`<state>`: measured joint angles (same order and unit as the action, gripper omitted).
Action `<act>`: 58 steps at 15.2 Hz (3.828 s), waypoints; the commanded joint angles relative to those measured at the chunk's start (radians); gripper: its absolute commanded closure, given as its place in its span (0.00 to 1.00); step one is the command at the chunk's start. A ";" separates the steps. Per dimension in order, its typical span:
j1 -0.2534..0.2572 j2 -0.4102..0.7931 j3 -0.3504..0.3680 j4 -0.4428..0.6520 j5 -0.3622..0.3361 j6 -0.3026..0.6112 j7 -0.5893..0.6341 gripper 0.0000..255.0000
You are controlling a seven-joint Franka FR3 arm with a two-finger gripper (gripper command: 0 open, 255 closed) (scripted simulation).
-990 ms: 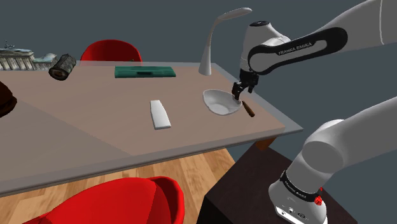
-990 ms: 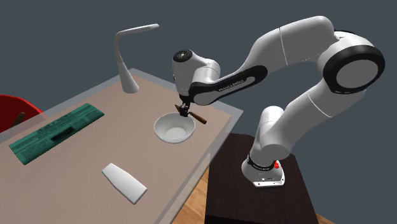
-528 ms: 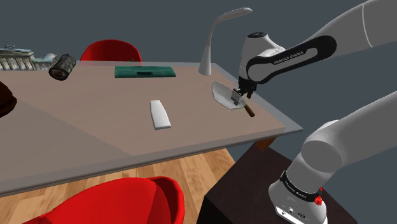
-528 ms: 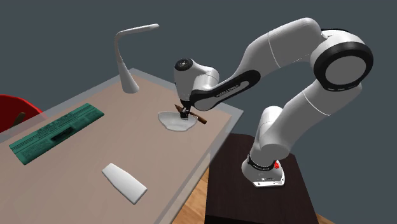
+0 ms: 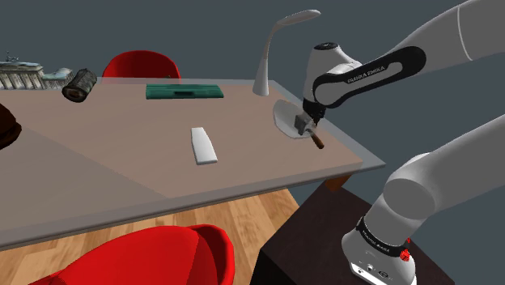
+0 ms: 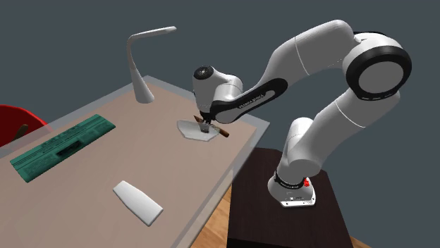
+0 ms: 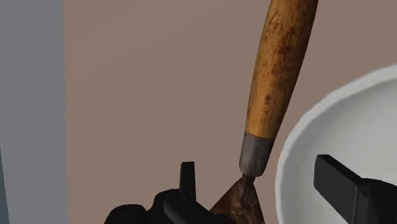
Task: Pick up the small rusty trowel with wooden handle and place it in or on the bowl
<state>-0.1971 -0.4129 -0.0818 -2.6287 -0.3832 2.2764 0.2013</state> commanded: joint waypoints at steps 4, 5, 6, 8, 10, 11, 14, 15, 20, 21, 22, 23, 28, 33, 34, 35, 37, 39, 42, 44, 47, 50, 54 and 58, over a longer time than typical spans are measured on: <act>-0.003 -0.002 -0.003 -0.007 -0.003 -0.001 -0.001 1.00; -0.002 0.001 -0.001 -0.004 -0.002 -0.002 0.001 1.00; 0.000 0.000 0.001 -0.002 0.000 -0.006 0.003 1.00; 0.003 0.003 0.004 0.003 0.003 -0.008 0.006 1.00; 0.000 -0.008 -0.002 0.004 0.002 -0.018 -0.005 1.00; 0.001 -0.016 -0.002 0.012 0.006 -0.033 -0.010 1.00; 0.006 -0.038 0.000 0.036 0.018 -0.078 -0.024 1.00; 0.007 -0.045 0.000 0.044 0.021 -0.093 -0.029 1.00; 0.012 -0.074 0.003 0.090 0.037 -0.165 -0.050 1.00; 0.013 -0.079 0.004 0.099 0.040 -0.180 -0.054 1.00; 0.014 -0.083 0.005 0.109 0.042 -0.194 -0.058 1.00; 0.015 -0.088 0.005 0.119 0.045 -0.208 -0.062 1.00; 0.019 -0.105 0.009 0.173 0.057 -0.277 -0.081 1.00; 0.022 -0.116 0.013 0.231 0.067 -0.344 -0.098 1.00; 0.022 -0.118 0.014 0.243 0.069 -0.358 -0.101 1.00; 0.023 -0.119 0.015 0.255 0.071 -0.371 -0.105 1.00; 0.023 -0.120 0.016 0.269 0.073 -0.385 -0.108 1.00; 0.043 -0.112 0.055 0.282 0.092 -0.403 -0.063 1.00; 0.072 -0.090 0.113 0.310 0.119 -0.429 0.006 1.00; 0.091 -0.071 0.151 0.335 0.137 -0.446 0.051 1.00; 0.116 -0.033 0.207 0.381 0.159 -0.471 0.119 1.00; 0.131 -0.003 0.242 0.389 0.169 -0.461 0.168 1.00; 0.131 0.002 0.242 0.340 0.166 -0.408 0.181 1.00; 0.131 0.011 0.244 0.294 0.161 -0.355 0.195 1.00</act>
<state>-0.0664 -0.4027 0.1618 -2.3201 -0.2210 1.9056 0.3926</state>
